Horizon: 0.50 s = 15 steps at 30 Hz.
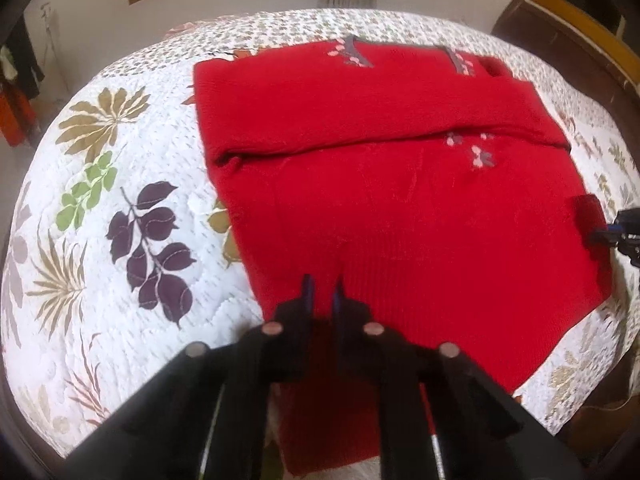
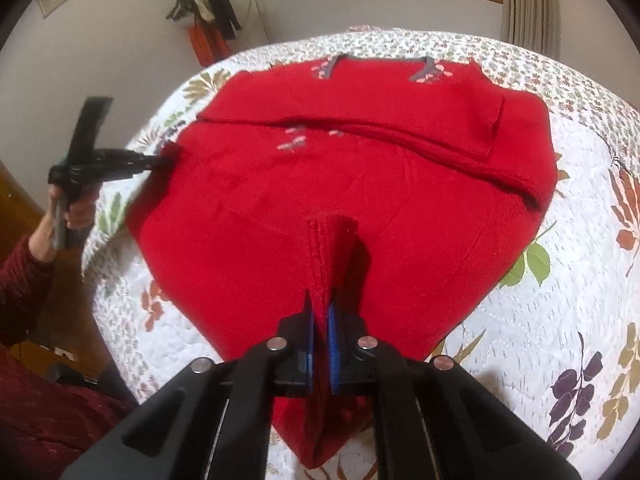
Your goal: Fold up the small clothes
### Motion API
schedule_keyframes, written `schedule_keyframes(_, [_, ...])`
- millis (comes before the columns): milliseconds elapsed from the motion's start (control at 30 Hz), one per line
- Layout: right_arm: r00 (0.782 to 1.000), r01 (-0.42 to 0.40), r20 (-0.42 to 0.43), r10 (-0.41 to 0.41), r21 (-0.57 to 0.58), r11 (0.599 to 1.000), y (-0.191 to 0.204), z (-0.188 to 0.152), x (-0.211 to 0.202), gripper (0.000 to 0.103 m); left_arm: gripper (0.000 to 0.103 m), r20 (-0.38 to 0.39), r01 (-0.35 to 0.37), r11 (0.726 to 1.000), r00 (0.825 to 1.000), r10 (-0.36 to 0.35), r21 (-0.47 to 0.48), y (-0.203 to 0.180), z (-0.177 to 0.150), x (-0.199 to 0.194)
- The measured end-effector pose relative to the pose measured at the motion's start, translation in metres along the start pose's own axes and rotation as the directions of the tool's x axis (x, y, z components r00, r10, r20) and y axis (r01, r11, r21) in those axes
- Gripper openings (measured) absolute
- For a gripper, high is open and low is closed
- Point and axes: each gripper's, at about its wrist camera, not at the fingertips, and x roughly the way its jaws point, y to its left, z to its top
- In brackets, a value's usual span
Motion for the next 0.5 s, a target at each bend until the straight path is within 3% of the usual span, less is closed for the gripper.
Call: schedule_keyframes(500, [0.991,-0.061,0.124,0.048,0.100,0.993,-0.014,-0.001,-0.037,0.005,0.004,0.089,0.047,0.998,0.995,-0.043,-0.051,0.006,-0.008,-0.026])
